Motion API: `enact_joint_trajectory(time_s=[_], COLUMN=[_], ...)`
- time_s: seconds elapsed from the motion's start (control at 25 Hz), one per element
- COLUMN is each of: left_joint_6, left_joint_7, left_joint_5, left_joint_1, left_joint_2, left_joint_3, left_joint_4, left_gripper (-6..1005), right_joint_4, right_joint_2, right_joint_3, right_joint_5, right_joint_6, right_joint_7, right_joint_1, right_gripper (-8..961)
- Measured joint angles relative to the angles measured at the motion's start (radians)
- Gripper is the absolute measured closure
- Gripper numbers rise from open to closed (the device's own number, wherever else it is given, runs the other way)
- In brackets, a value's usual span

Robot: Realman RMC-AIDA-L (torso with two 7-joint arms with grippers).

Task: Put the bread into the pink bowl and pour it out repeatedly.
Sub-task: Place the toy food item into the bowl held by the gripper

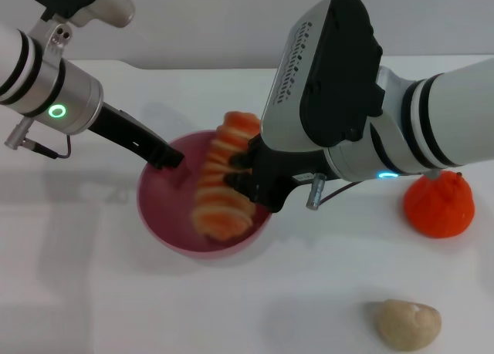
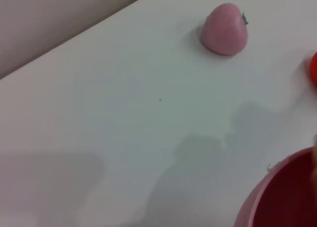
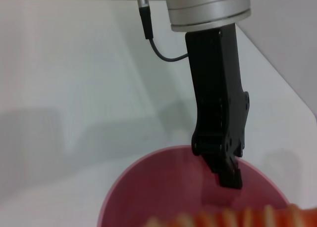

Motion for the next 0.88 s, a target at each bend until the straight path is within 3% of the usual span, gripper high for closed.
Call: enact_joint_trajectory(time_s=[0.36,0.44,0.88], left_joint_6=[0.010,0.014,0.038], left_joint_7=[0.000,0.000,-0.001], left_joint_5=[-0.001,-0.001,-0.001], left_joint_1=[0.006,0.010,0.018], left_joint_2=[-0.001,-0.002,-0.003], left_joint_3=[0.003,0.005,0.032], left_joint_4=[-0.001,-0.001,-0.001], left_gripper=[913,913,912], right_joint_4=[0.001,-0.008,-0.051], right_joint_2=[0.000,0.000,-0.002], right_joint_3=[0.029,0.035,0.047], right_joint_5=[-0.006,-0.009,-0.007], right_joint_6=[-0.019,-0.044,-0.144], right_joint_7=[-0.003,-0.004,-0.023], right_joint_1=[-0.013,-0.026,-0.070], right_gripper=[760,640,639])
